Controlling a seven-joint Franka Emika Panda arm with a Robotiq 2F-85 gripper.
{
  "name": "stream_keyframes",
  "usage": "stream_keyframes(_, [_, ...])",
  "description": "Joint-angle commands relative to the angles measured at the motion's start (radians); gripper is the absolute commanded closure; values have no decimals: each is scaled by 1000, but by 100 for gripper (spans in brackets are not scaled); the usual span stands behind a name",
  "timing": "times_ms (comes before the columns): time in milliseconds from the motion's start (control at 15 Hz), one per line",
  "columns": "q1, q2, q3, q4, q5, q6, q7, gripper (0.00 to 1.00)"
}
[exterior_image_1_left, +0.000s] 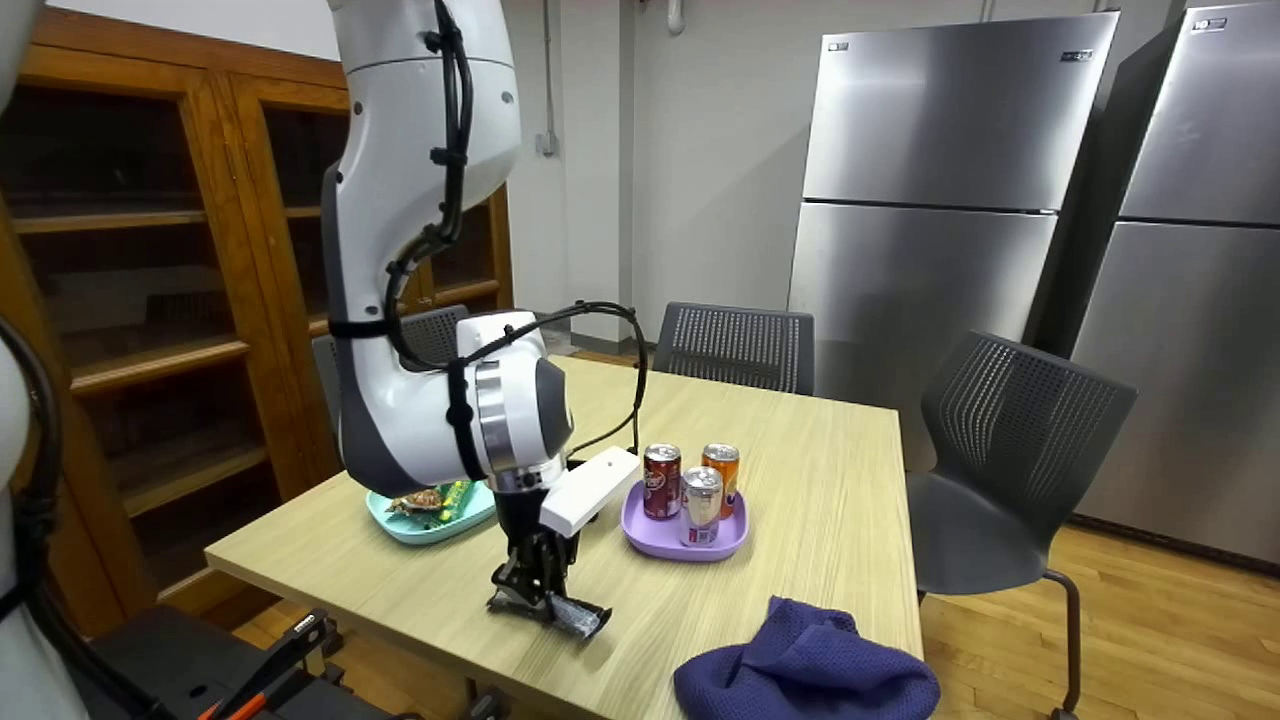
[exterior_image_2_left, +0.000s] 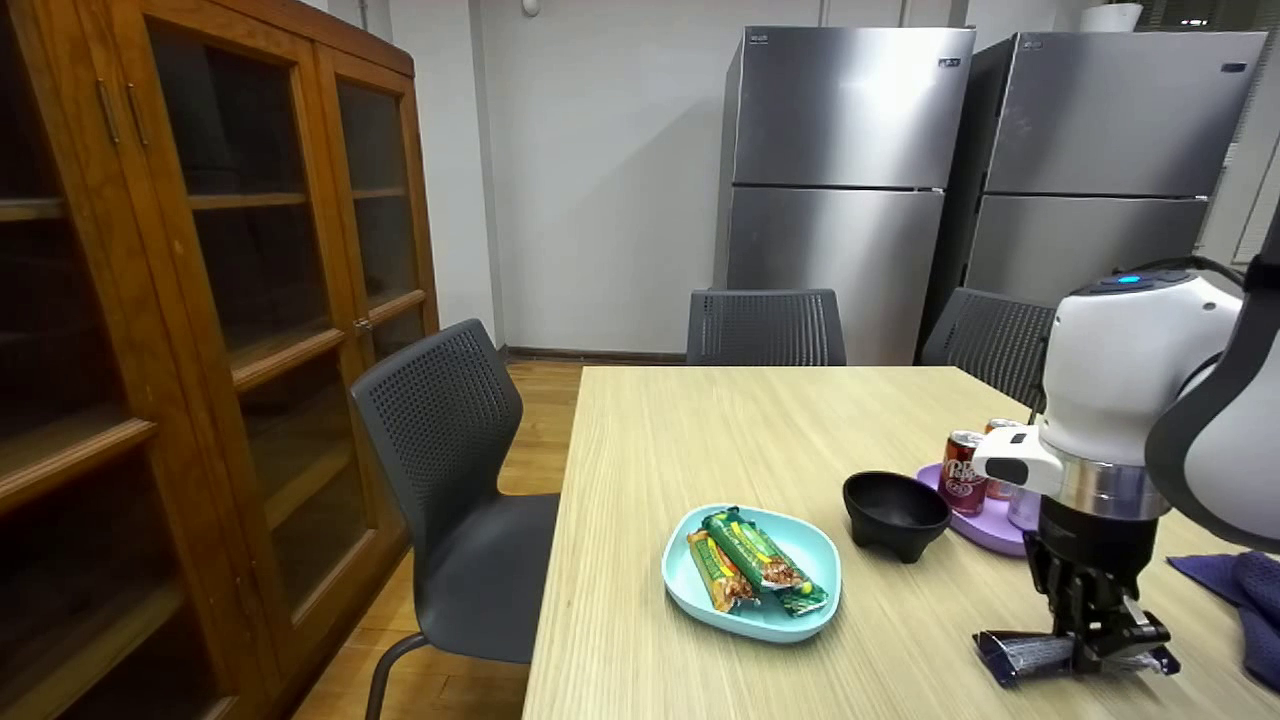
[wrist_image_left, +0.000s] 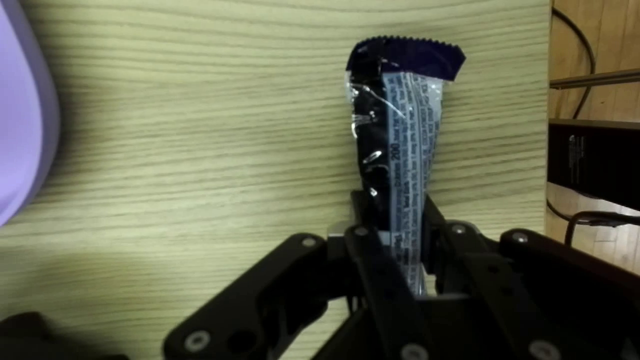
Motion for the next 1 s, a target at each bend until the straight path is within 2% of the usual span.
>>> stream_keyframes(0, [95,-98,-70,-74,-30,21,58,94])
stream_keyframes(533, [400,-216,-204,-129,-10,-28,267,94])
stream_keyframes(667, [453,-227,-200,-120,15,-48,335,94])
stream_keyframes(933, [510,-212,-150,-85,99,-86,457,94])
